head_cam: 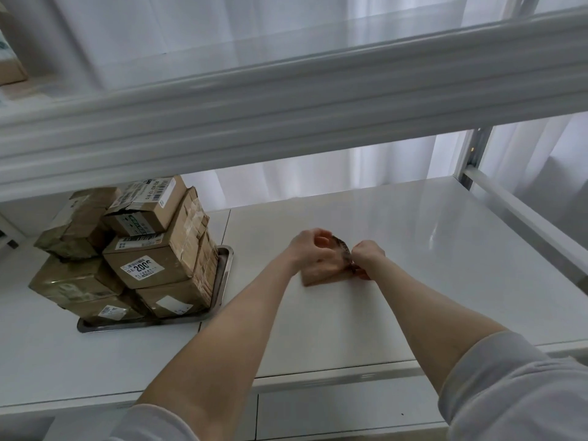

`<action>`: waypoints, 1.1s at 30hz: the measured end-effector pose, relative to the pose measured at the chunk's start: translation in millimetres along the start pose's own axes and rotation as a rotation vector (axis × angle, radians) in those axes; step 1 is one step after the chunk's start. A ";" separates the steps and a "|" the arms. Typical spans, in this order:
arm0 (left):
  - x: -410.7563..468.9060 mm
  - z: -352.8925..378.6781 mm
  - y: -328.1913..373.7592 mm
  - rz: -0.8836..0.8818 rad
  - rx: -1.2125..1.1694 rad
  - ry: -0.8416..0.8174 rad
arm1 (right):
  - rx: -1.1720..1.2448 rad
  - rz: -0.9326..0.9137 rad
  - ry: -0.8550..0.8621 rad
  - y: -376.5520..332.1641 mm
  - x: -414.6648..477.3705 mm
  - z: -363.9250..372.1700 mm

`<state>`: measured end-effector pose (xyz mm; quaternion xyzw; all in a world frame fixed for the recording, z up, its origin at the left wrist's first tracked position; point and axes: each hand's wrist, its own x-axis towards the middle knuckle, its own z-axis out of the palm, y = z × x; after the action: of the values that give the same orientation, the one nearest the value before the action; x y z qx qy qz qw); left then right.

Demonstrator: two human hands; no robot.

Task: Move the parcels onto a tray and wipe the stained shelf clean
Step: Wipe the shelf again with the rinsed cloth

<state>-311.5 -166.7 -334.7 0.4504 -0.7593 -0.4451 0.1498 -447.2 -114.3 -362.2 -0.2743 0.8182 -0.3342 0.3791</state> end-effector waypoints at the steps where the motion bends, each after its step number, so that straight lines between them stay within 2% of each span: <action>1: 1.9 1.4 -2.4 0.014 0.061 0.019 | 0.035 0.007 0.001 0.1 1.5 -0.8; 3: 2.8 -1.4 -12.8 0.012 0.231 0.040 | 0.069 0.009 -0.027 0.4 2.4 -2.8; 7: -0.2 -2.4 -36.2 -0.055 0.601 -0.148 | 0.000 0.005 -0.135 4.1 2.3 -4.2; 10: -1.6 1.8 -40.0 -0.012 0.732 -0.104 | -0.082 0.000 -0.176 5.8 7.6 -1.6; 12: -2.1 2.1 -36.6 -0.006 0.791 -0.109 | -0.052 0.044 -0.212 1.4 -0.1 -4.9; 15: -0.8 -8.3 -25.8 -0.091 0.617 -0.107 | 0.047 0.094 -0.200 -8.4 -8.7 -13.8; 18: 9.8 -21.9 -16.3 -0.156 0.243 0.171 | 0.333 0.090 -0.099 -18.8 -3.6 -21.3; 20: 15.5 -26.2 -16.2 -0.192 0.209 0.238 | 0.385 0.063 -0.062 -21.9 1.3 -19.9; 25: 25.7 -16.3 -30.0 -0.120 0.480 0.142 | -0.026 -0.142 0.083 -14.5 13.0 -10.2; 29: 32.7 -2.1 -33.1 0.005 0.616 0.050 | -0.273 -0.225 -0.010 -18.5 8.2 2.7; 33: 40.3 5.4 -40.1 -0.021 0.659 -0.011 | -0.366 -0.226 -0.039 -16.6 9.3 13.2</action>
<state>-314.9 -204.7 -377.2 0.4803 -0.8585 -0.1792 -0.0127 -438.6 -135.7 -360.2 -0.4351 0.8217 -0.2149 0.2989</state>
